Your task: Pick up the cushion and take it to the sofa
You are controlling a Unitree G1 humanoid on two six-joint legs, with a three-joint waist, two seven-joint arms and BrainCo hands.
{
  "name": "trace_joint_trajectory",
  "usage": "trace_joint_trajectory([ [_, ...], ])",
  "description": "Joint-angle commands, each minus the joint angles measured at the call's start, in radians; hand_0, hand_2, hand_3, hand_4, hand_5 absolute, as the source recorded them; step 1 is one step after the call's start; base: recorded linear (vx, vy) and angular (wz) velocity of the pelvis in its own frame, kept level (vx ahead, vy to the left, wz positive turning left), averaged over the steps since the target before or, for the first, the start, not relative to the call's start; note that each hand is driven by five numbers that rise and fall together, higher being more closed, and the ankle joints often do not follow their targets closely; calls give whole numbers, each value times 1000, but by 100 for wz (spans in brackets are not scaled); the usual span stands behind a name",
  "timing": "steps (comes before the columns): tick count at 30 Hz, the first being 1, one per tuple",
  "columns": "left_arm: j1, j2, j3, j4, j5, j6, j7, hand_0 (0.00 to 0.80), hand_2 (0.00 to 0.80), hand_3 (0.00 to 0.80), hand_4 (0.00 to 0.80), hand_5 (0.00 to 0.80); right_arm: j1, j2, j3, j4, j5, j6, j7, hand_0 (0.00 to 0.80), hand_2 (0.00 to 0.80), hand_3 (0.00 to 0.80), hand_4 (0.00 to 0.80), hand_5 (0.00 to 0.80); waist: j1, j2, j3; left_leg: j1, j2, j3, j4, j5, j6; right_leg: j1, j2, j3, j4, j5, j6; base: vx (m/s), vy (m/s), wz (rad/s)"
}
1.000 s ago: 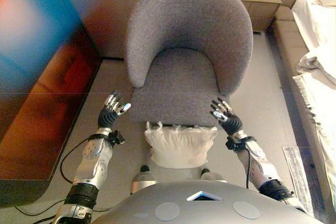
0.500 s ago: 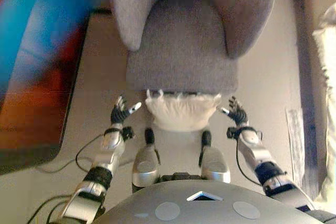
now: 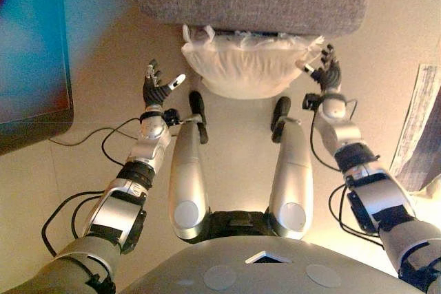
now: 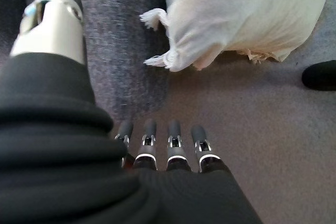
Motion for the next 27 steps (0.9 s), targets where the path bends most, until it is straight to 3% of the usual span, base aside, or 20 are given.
trace_joint_trajectory([
  [1,-41,-6,13,-9,-37,-27,42,0,0,0,0,0,-18,-34,-18,-9,91,6,42,0,0,0,0,0,-16,24,2,-115,-11,-19,283,-183,83,-84,30,23,128,-6,-72,-19,1,-4],
  [4,-63,7,21,8,-75,-21,25,0,0,0,0,0,-46,-42,-15,11,119,6,86,0,0,0,0,0,-19,25,2,-219,-9,-26,413,-232,98,-190,39,39,247,-50,-87,-12,-4,-4],
  [11,-157,52,19,79,-187,105,-71,0,0,0,0,0,-138,-70,5,78,134,74,103,0,0,0,0,0,-29,19,2,-355,17,-29,587,-287,116,-323,49,55,423,-120,-109,29,-24,1],
  [19,-352,106,-8,200,-293,228,-148,0,0,0,0,0,-252,-85,62,204,132,170,145,0,0,0,0,0,-48,6,2,-434,46,-35,668,-302,121,-402,51,65,494,-132,-118,-12,-6,-5],
  [25,-484,120,-48,292,-273,256,-138,0,0,0,0,0,-348,-83,132,282,81,205,181,0,0,0,0,0,-57,2,2,-481,58,-37,706,-309,117,-447,50,75,518,-131,-122,-28,-11,-1],
  [27,-533,127,-60,323,-268,256,-112,0,0,0,0,0,-386,-75,156,294,64,205,124,0,0,0,0,0,-60,1,2,-495,60,-36,715,-311,117,-462,50,77,522,-130,-125,-14,-3,-9],
])
